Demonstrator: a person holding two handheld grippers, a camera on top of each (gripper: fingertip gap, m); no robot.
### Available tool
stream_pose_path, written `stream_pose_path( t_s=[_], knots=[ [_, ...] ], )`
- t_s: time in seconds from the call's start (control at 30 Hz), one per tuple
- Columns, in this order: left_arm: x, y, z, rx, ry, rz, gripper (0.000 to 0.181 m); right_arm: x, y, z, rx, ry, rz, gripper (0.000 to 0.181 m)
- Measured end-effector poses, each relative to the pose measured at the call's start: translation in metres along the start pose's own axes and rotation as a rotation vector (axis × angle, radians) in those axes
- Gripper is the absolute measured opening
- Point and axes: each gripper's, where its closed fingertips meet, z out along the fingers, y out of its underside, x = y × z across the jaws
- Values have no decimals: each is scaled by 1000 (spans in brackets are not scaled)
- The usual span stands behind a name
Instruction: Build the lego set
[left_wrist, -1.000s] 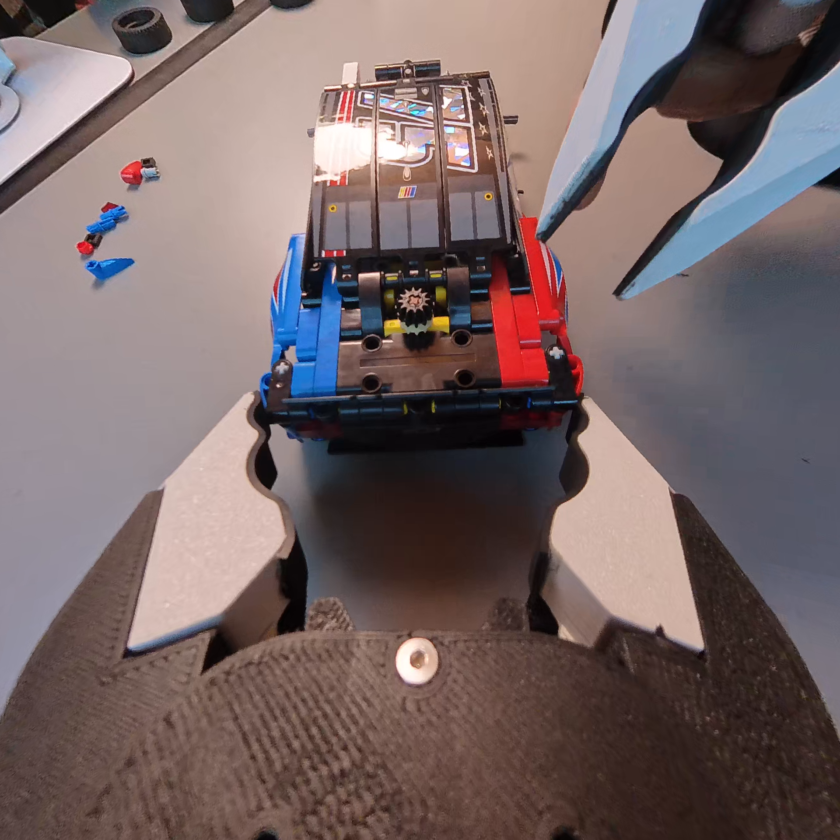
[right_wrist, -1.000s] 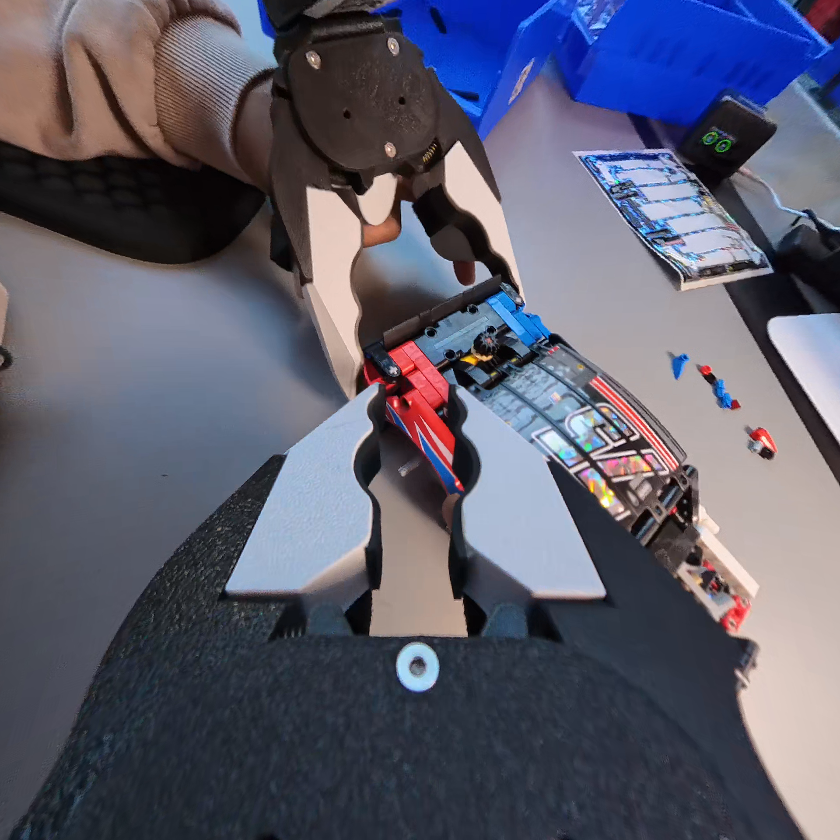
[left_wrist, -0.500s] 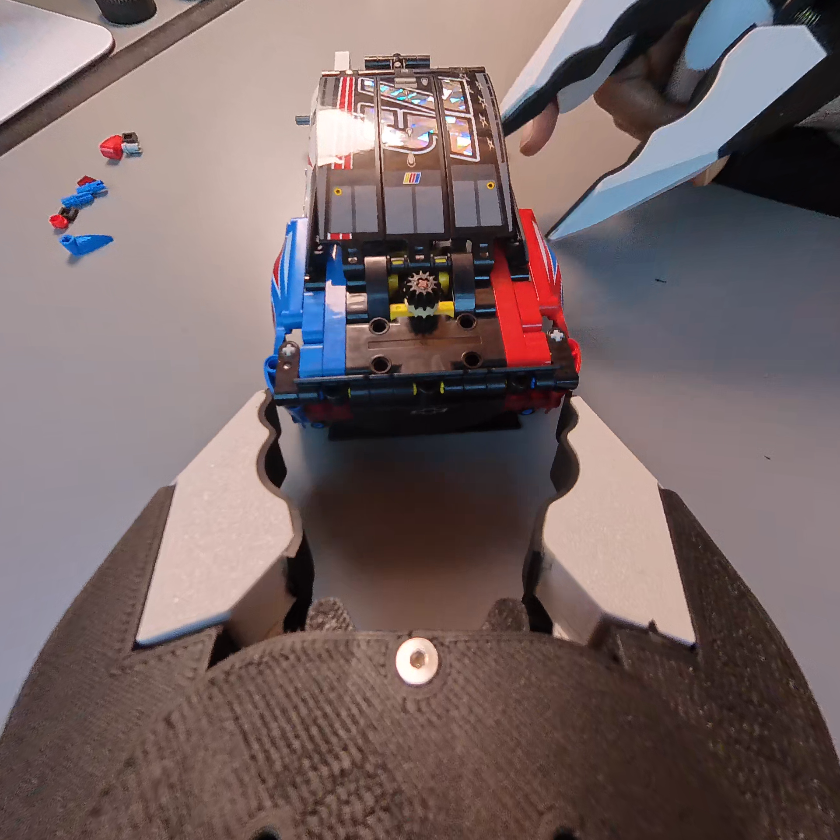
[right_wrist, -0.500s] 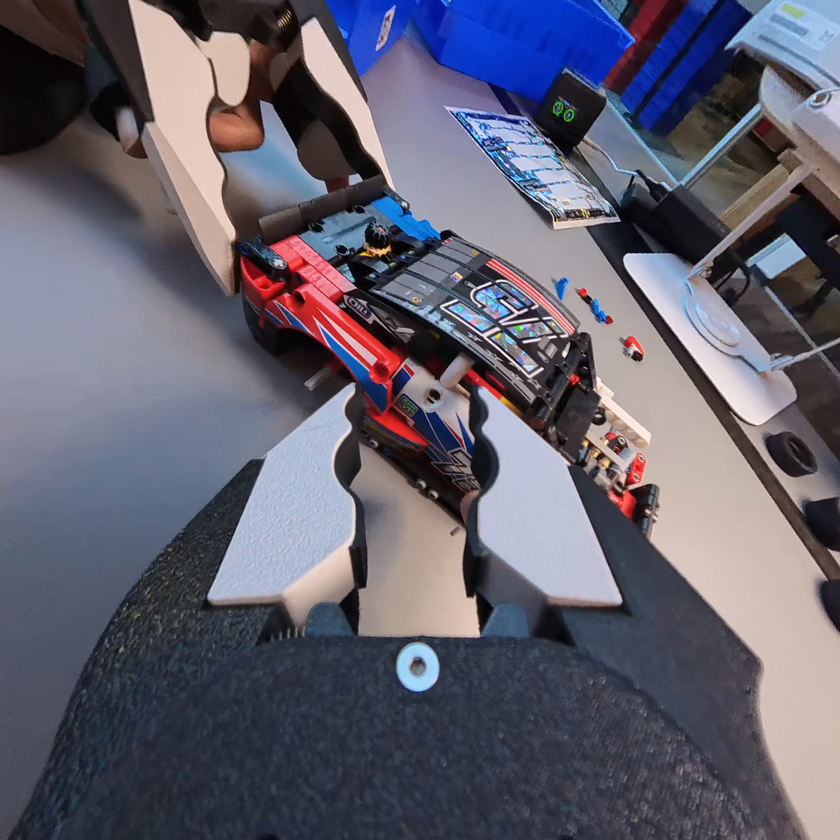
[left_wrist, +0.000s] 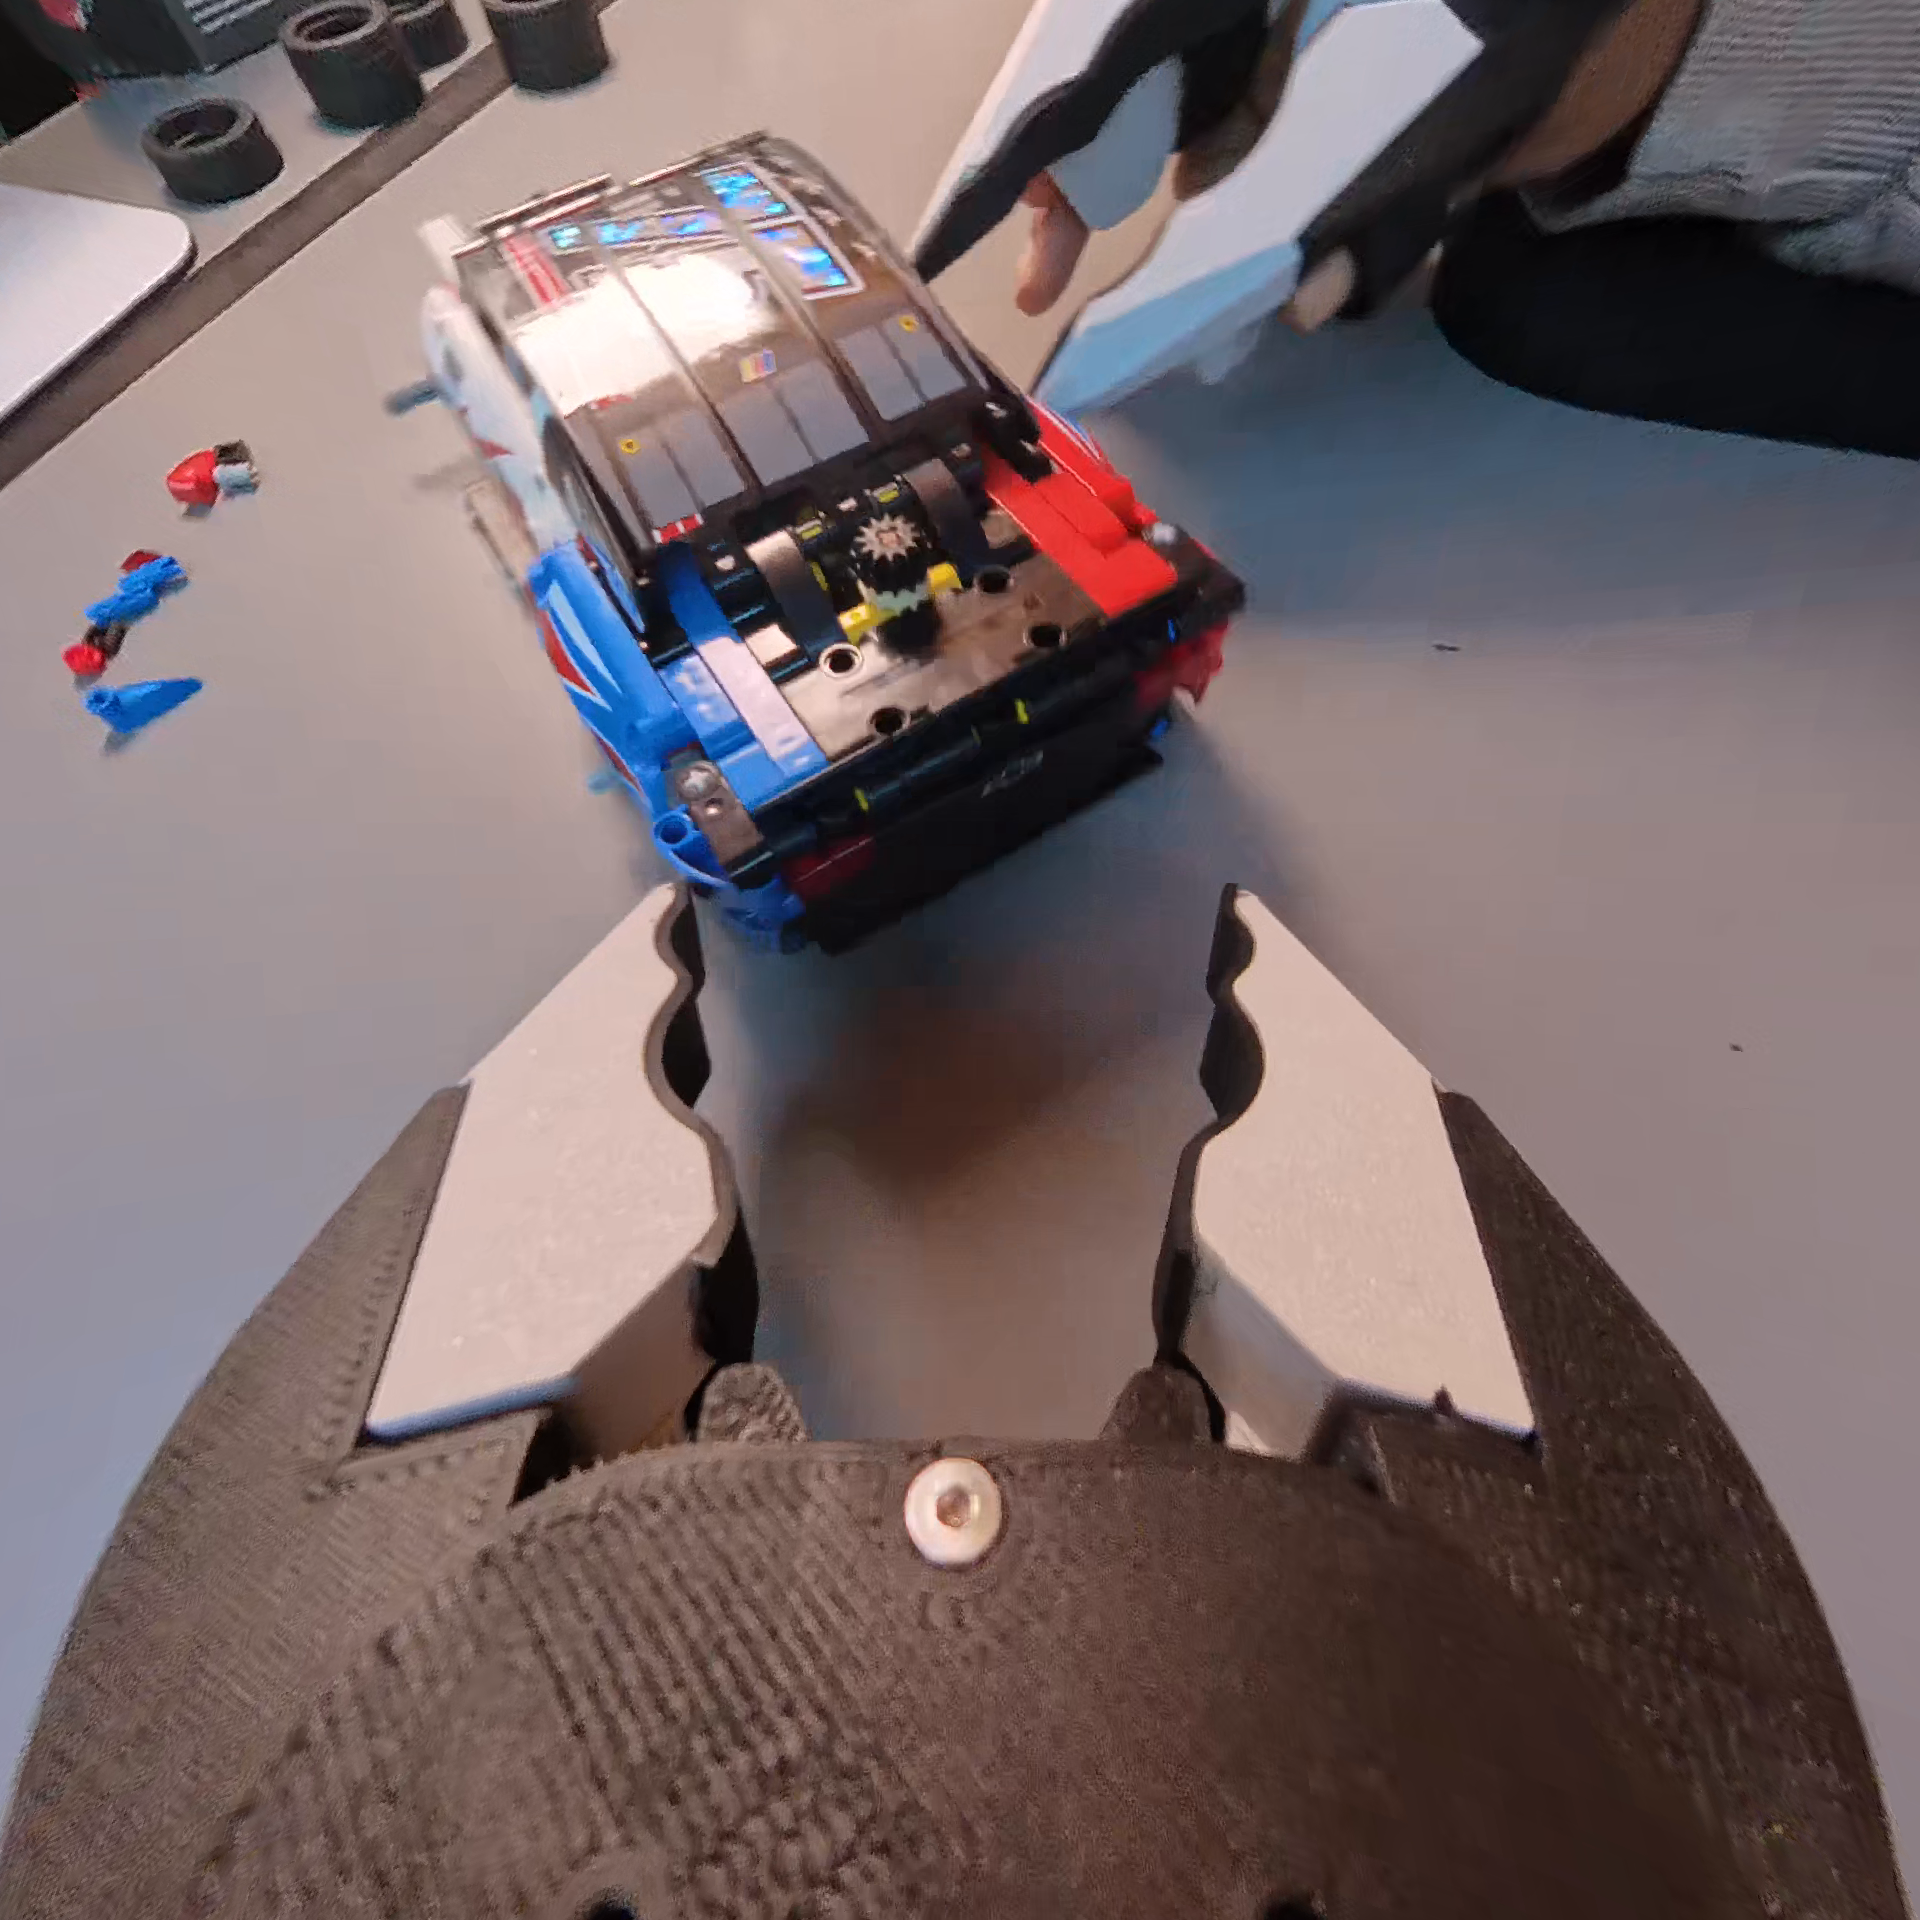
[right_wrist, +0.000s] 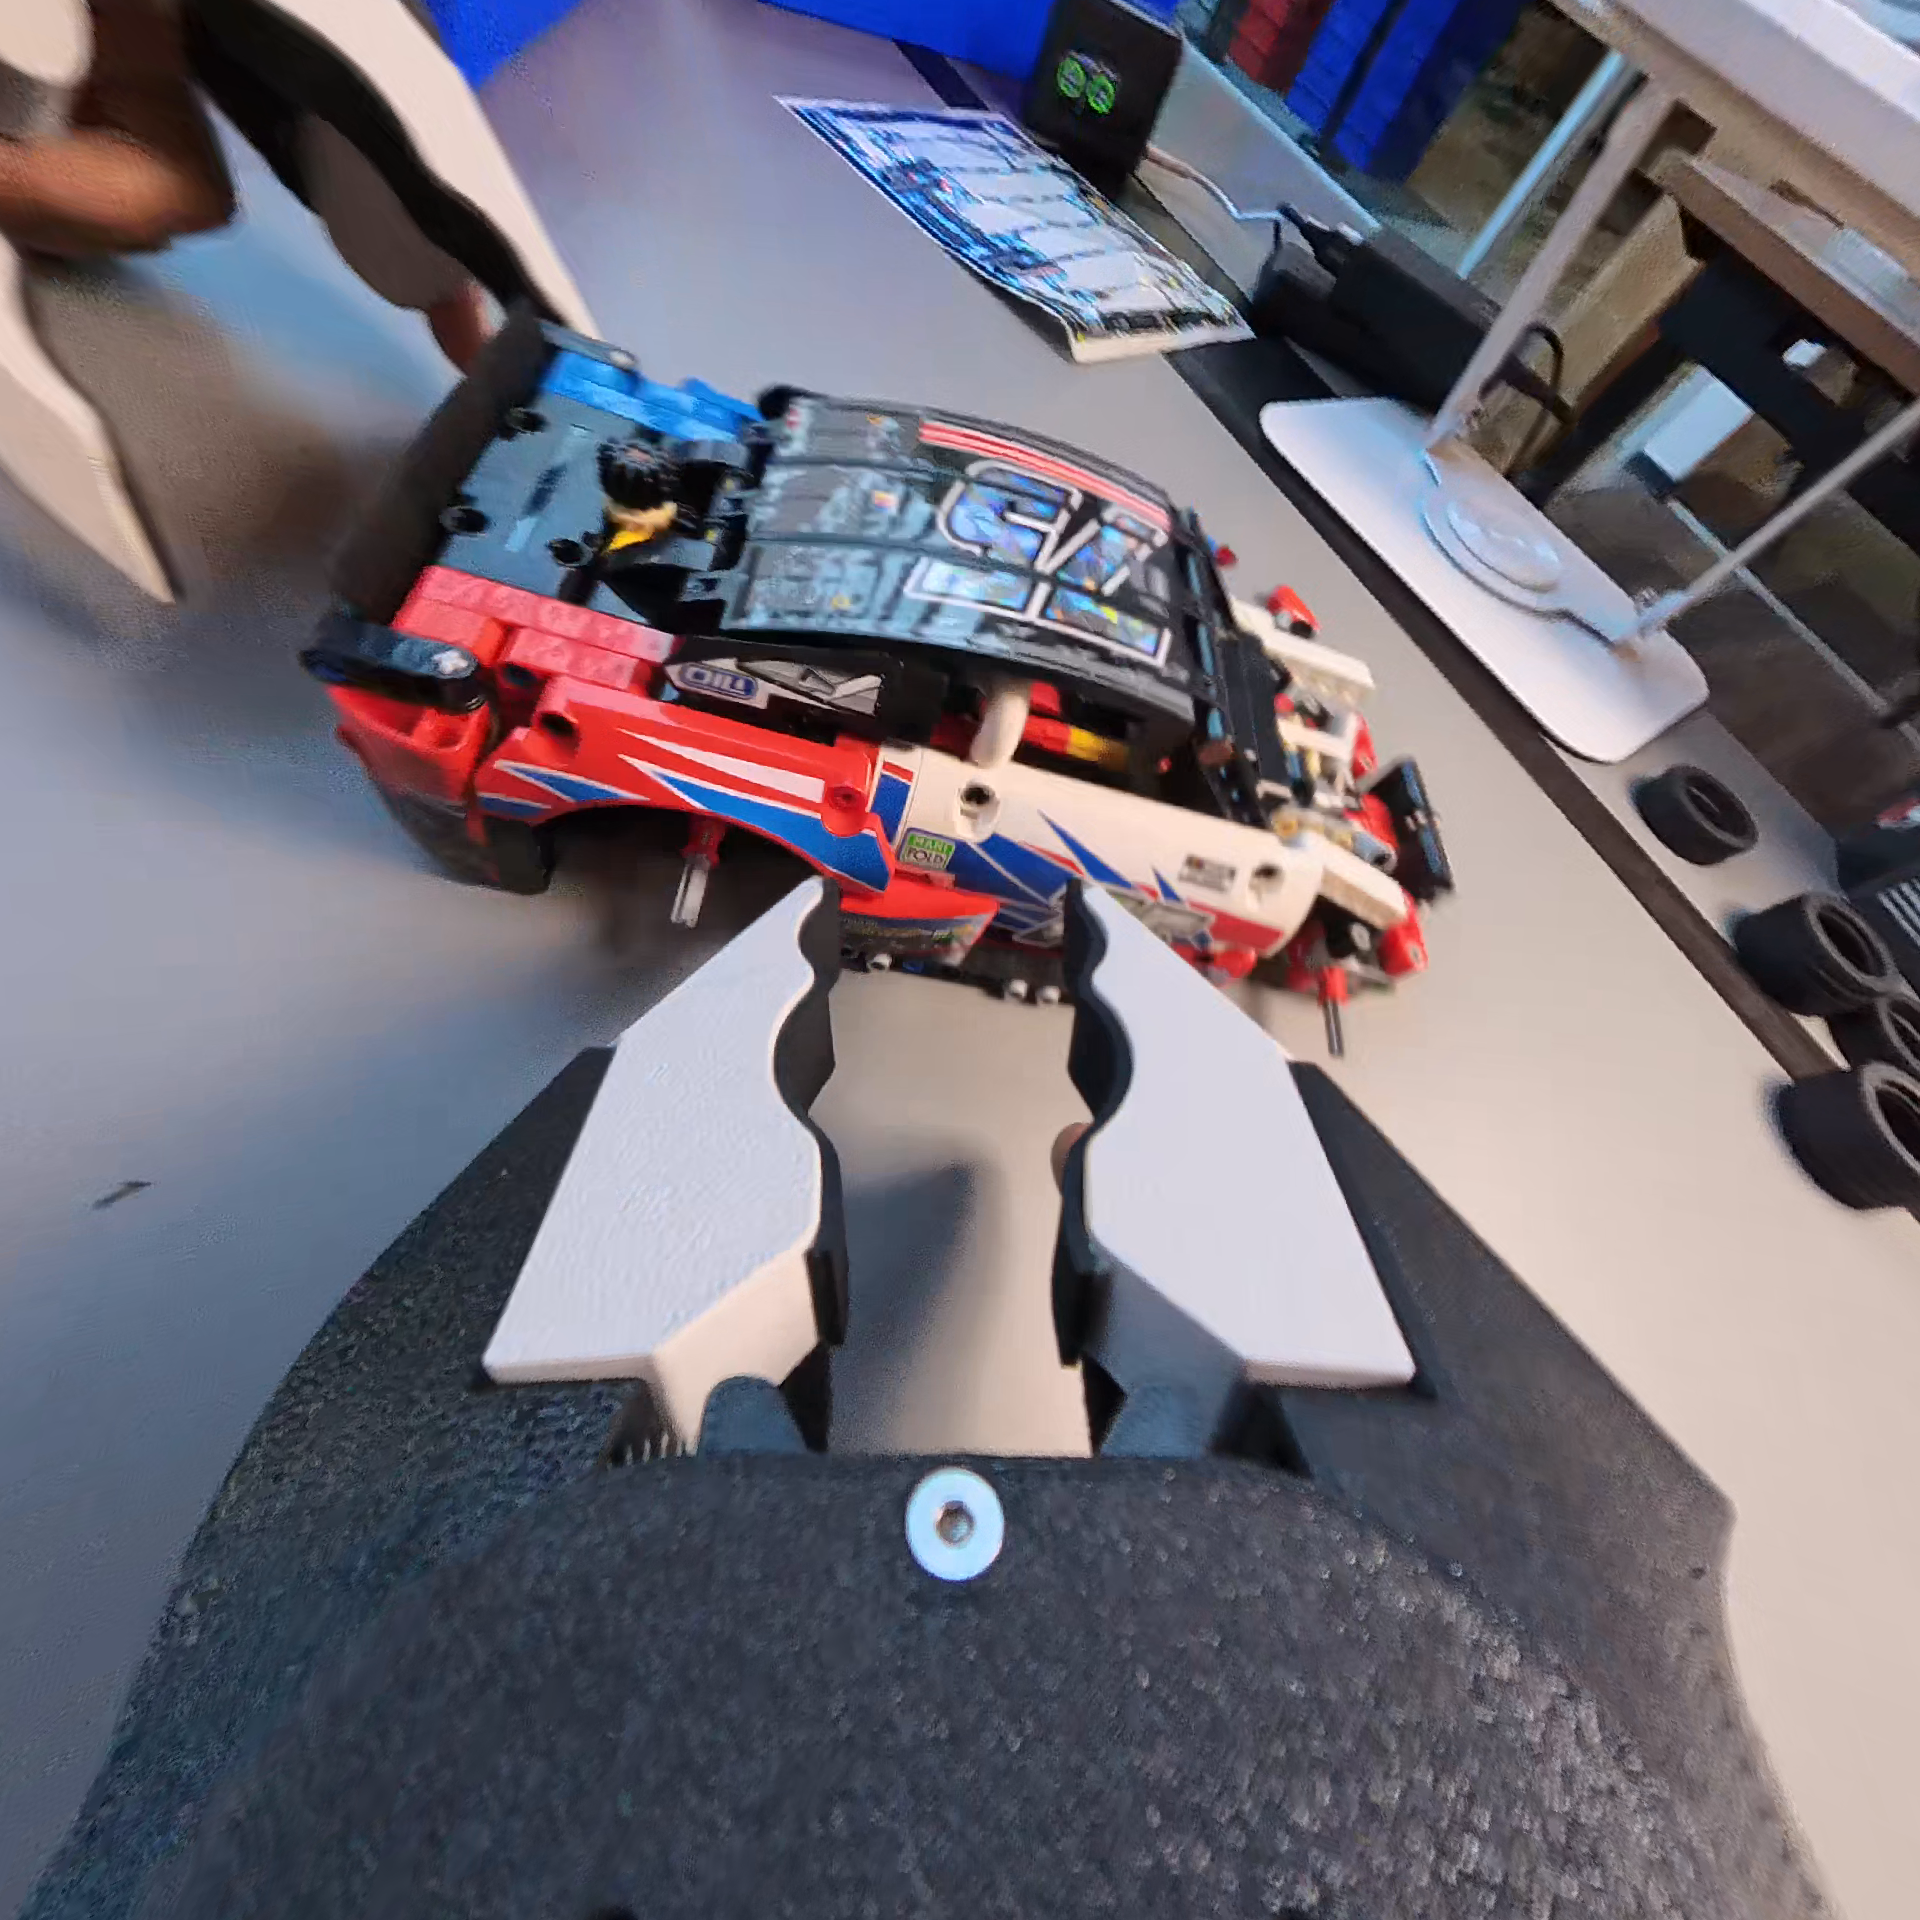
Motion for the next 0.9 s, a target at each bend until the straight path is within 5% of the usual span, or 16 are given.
stream_pose_path(
  t_s=[0.23, 0.5, 0.63, 0.77, 0.9],
  knots=[
    [0, 6, -5, -16, -66, 131, 90, 25, 18, -9, -63, 137, -2, 34],
    [-7, 7, -12, -3, -92, 110, 89, 8, 8, -26, -29, 128, -17, 24],
    [-10, 4, -14, 13, -97, 96, 89, -15, 1, -27, -70, 38, -56, 16],
    [-11, 5, -14, 15, -101, 80, 89, -44, 7, -30, -179, -153, -3, 46],
    [-13, 3, -14, 23, -104, 68, 91, -57, -14, -19, -133, -167, -44, 40]
  ],
)
